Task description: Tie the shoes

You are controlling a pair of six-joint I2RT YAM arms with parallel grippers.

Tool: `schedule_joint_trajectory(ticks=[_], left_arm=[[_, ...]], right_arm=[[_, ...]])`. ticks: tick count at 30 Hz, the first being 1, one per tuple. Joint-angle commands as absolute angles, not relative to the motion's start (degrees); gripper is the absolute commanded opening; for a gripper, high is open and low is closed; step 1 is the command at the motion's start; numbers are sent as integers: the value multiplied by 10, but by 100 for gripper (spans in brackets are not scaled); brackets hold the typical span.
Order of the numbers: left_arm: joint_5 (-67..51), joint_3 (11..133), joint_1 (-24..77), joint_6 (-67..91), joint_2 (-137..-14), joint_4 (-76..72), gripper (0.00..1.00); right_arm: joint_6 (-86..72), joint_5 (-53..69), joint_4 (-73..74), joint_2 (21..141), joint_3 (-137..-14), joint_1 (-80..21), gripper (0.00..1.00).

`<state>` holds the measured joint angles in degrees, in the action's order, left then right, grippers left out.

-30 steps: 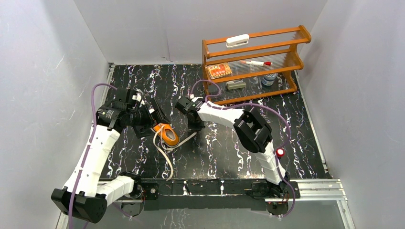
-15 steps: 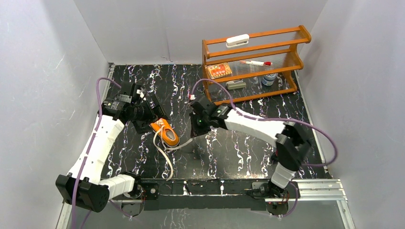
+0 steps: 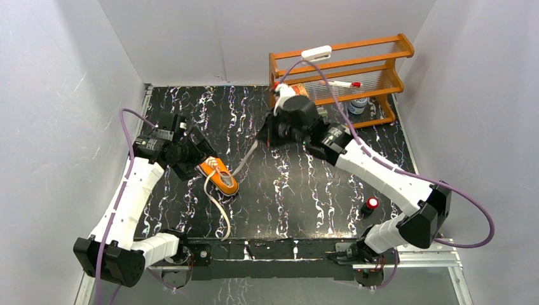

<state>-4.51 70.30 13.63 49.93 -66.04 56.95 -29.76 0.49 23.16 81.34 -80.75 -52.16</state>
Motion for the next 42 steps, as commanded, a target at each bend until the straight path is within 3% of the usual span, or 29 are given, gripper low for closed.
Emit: schedule_joint_trajectory(ticks=[1, 4, 9, 16, 23, 29, 31, 34, 37, 42], left_arm=[[-65, 656, 134, 522, -628, 562, 83], [-109, 614, 133, 512, -622, 516, 78], [-206, 585, 135, 464, -679, 440, 70], [-143, 624, 190, 418, -802, 427, 55], [-120, 611, 212, 435, -847, 385, 54], [-91, 635, 248, 418, -932, 373, 44], [-68, 654, 285, 400, -941, 378, 28], [-105, 657, 351, 408, -924, 363, 12], [-116, 667, 433, 406, -924, 353, 3], [-115, 709, 546, 368, -978, 329, 0]], right_arm=[[-284, -91, 204, 834, -894, -485, 0], [-281, -118, 221, 852, -923, -459, 0], [-269, -64, 219, 858, -917, -416, 0], [-267, -20, 214, 851, -891, -390, 0], [-269, -8, 214, 851, -893, -370, 0], [-266, -4, 213, 857, -896, -364, 0], [-259, -9, 219, 848, -890, -360, 0], [-247, -72, 255, 820, -882, -358, 0], [-228, -144, 304, 758, -866, -356, 0], [-233, -203, 365, 663, -806, -356, 0]])
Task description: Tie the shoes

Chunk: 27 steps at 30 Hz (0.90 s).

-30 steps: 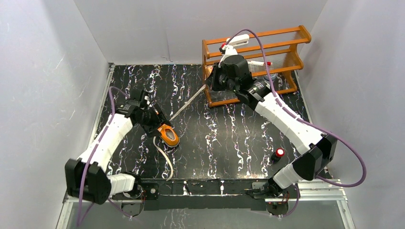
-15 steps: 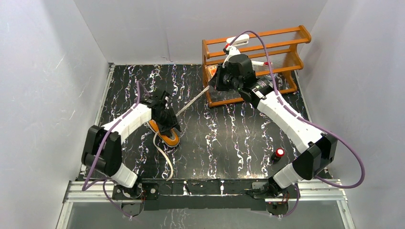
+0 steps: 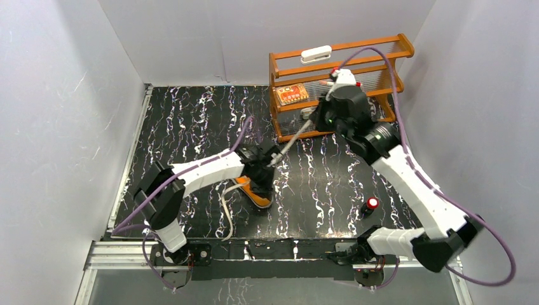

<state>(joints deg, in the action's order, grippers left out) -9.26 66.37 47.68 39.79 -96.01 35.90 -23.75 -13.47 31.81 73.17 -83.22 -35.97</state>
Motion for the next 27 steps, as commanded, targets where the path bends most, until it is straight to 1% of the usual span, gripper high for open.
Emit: schedule_joint_trajectory(ticks=[1, 5, 8, 9, 10, 11, 12, 13, 16, 19, 22, 23, 24, 25, 26, 27], left_arm=[[-113, 714, 563, 363, -983, 327, 0], [-91, 699, 625, 362, -983, 321, 0], [-86, 651, 635, 378, -954, 312, 0], [-81, 637, 635, 378, -943, 313, 3], [-76, 627, 635, 378, -930, 321, 8], [-70, 622, 635, 378, -917, 328, 19], [-61, 621, 635, 378, -903, 338, 34], [-51, 625, 635, 380, -886, 350, 53], [-23, 655, 633, 383, -840, 392, 71], [-8, 659, 612, 403, -781, 422, 75], [14, 621, 560, 436, -721, 444, 75], [12, 605, 537, 443, -703, 452, 80], [9, 591, 505, 446, -691, 463, 81], [10, 582, 474, 453, -682, 476, 81], [3, 573, 447, 450, -673, 479, 79], [-38, 560, 428, 441, -665, 456, 75]], right_arm=[[-236, -206, 375, 651, -799, -356, 0], [-247, -192, 403, 601, -769, -355, 0], [-250, -181, 414, 564, -743, -356, 0], [-249, -178, 416, 554, -735, -355, 0], [-248, -173, 418, 544, -728, -356, 0], [-248, -170, 419, 540, -724, -356, 0], [-249, -166, 423, 538, -723, -356, 0], [-249, -163, 427, 539, -724, -356, 0], [-247, -160, 434, 544, -729, -356, 0], [-242, -161, 431, 545, -733, -355, 0], [-232, -156, 423, 548, -736, -356, 0], [-229, -155, 421, 548, -737, -356, 0], [-226, -154, 419, 548, -737, -356, 0], [-225, -154, 417, 548, -736, -356, 0], [-226, -155, 416, 548, -736, -356, 0], [-228, -154, 415, 548, -737, -356, 0]])
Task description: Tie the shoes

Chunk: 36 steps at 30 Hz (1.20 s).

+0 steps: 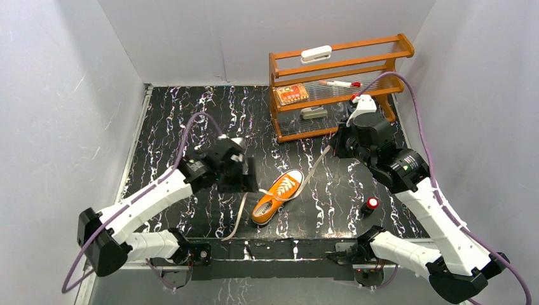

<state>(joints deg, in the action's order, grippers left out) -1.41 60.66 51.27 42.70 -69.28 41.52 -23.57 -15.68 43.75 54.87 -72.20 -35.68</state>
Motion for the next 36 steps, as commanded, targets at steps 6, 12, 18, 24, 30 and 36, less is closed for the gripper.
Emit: schedule_joint_trajectory(ticks=[6, 12, 18, 24, 30, 36], left_arm=[[-238, 464, 424, 449, -682, 208, 81], [-280, 455, 440, 459, -756, 127, 91], [-290, 543, 527, 421, -860, 116, 87], [-299, 576, 545, 398, -880, 128, 87], [-202, 583, 543, 382, -814, 236, 90], [-50, 558, 467, 395, -684, 422, 89]], right_arm=[[-241, -147, 399, 547, -735, -356, 0], [-242, -150, 395, 548, -742, -355, 0], [-248, -155, 393, 550, -740, -356, 0], [-251, -158, 393, 550, -735, -356, 0], [-244, -154, 401, 555, -735, -355, 0], [-237, -149, 409, 554, -734, -356, 0]])
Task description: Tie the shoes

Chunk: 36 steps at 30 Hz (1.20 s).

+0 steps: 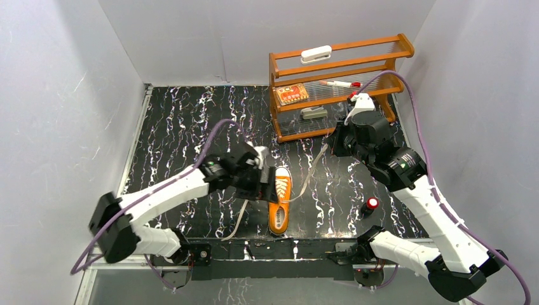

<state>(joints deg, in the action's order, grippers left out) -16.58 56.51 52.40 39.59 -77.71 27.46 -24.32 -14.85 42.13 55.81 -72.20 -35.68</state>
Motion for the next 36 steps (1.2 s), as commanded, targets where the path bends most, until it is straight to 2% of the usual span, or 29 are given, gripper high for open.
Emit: schedule_joint_trajectory(ticks=[1, 5, 8, 12, 14, 18, 25, 29, 33, 35, 36], left_arm=[[-36, 552, 448, 394, -675, 443, 88], [-15, 546, 418, 365, -715, 475, 78], [5, 526, 418, 347, -728, 424, 74], [8, 500, 418, 315, -739, 351, 60], [4, 486, 419, 309, -753, 317, 49], [13, 475, 433, 302, -779, 278, 47], [7, 425, 454, 250, -783, 169, 57], [23, 409, 455, 227, -811, 144, 57], [29, 383, 459, 219, -822, 101, 53], [24, 368, 459, 217, -822, 77, 46], [22, 367, 459, 218, -823, 75, 39]], right_arm=[[-237, -147, 407, 554, -733, -356, 0], [-237, -140, 401, 559, -732, -356, 0], [-239, -130, 394, 563, -731, -356, 0], [-240, -118, 393, 565, -734, -356, 0], [-241, -118, 395, 562, -735, -355, 0], [-246, -124, 397, 557, -739, -356, 0], [-252, -125, 397, 556, -740, -355, 0], [-253, -127, 396, 554, -738, -356, 0], [-254, -129, 399, 554, -738, -356, 0], [-255, -130, 400, 554, -737, -356, 0], [-255, -130, 401, 554, -737, -356, 0]])
